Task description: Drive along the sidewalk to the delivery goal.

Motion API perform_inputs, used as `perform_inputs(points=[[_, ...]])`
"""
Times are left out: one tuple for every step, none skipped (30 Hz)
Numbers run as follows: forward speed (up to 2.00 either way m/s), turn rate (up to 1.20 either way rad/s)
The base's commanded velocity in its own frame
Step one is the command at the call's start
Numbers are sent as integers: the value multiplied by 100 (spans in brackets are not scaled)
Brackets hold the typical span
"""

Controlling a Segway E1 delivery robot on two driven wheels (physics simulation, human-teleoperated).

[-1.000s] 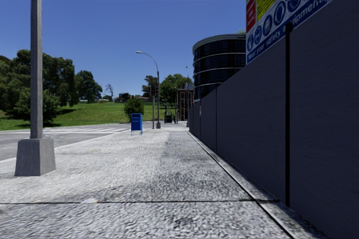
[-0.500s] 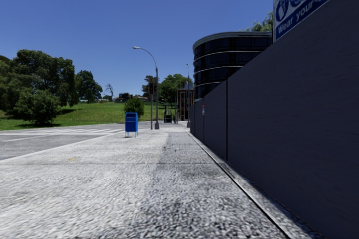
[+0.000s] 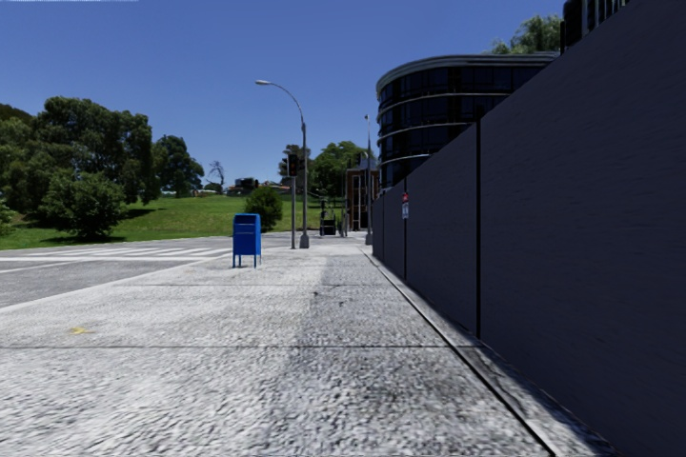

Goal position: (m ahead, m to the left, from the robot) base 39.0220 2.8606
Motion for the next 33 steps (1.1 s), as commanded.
perform_inputs(points=[[200, 0], [200, 0], [200, 0], [200, 0], [200, 0], [200, 0], [200, 0], [200, 0], [200, 0], [200, 0], [200, 0], [200, 0], [200, 0], [200, 0], [200, 0], [200, 0], [200, 0], [200, 0], [200, 0], [200, 0], [200, 0], [200, 0], [200, 0], [200, 0], [200, 0], [200, 0], [200, 0], [200, 0], [200, 0], [200, 0], [200, 0], [200, 0], [200, 0]])
